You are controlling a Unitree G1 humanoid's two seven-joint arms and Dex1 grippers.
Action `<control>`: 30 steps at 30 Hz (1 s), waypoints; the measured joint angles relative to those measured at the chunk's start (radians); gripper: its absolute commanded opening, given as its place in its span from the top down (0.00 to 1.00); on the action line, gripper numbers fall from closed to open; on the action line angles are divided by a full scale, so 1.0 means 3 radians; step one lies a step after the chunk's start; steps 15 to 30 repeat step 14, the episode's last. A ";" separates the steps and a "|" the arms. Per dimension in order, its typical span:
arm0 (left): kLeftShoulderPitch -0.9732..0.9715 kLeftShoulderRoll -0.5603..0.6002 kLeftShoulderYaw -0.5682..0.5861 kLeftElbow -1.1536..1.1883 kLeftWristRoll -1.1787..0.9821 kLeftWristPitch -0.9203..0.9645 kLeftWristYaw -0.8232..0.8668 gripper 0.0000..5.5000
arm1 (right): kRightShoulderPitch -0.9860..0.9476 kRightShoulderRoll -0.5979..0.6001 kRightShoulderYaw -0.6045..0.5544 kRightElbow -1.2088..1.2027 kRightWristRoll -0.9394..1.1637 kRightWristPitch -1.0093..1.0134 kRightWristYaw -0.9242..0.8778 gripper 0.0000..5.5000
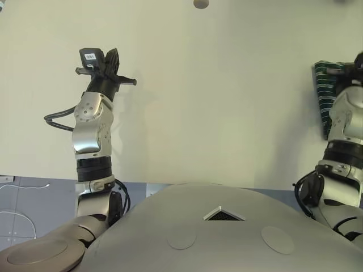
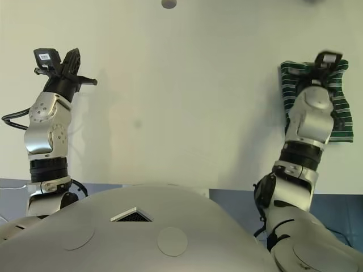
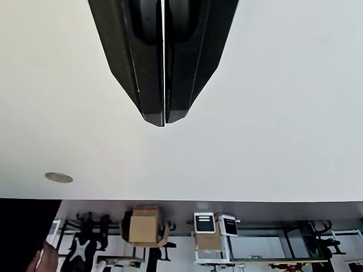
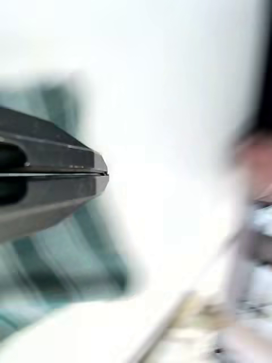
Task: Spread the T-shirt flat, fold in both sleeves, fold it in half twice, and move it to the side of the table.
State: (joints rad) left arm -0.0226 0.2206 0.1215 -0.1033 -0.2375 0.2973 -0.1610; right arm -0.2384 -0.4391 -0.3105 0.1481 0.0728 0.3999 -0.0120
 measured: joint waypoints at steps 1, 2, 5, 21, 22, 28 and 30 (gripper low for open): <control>-0.0041 -0.0047 -0.0018 -0.0001 0.0016 -0.0020 0.0007 1.00 | -0.0149 -0.0009 0.0075 -0.0051 -0.0040 -0.0171 0.0005 1.00; -0.0059 -0.0077 -0.0027 -0.0001 0.0036 -0.0051 0.0044 1.00 | -0.0244 -0.0006 0.0153 -0.0047 -0.0121 -0.0274 -0.0001 1.00; -0.0190 -0.0153 -0.0069 0.0052 0.0172 -0.0124 0.0182 1.00 | -0.0487 0.0218 0.0419 0.0039 -0.0220 -0.0511 -0.0039 1.00; -0.0535 -0.0329 -0.0222 0.0411 0.0282 -0.0373 0.0172 1.00 | -0.0397 0.0721 0.0692 0.0138 -0.0276 -0.0869 -0.0094 1.00; -0.0535 -0.0329 -0.0222 0.0411 0.0282 -0.0373 0.0172 1.00 | -0.0397 0.0721 0.0692 0.0138 -0.0276 -0.0869 -0.0094 1.00; -0.0535 -0.0329 -0.0222 0.0411 0.0282 -0.0373 0.0172 1.00 | -0.0397 0.0721 0.0692 0.0138 -0.0276 -0.0869 -0.0094 1.00; -0.0535 -0.0329 -0.0222 0.0411 0.0282 -0.0373 0.0172 1.00 | -0.0397 0.0721 0.0692 0.0138 -0.0276 -0.0869 -0.0094 1.00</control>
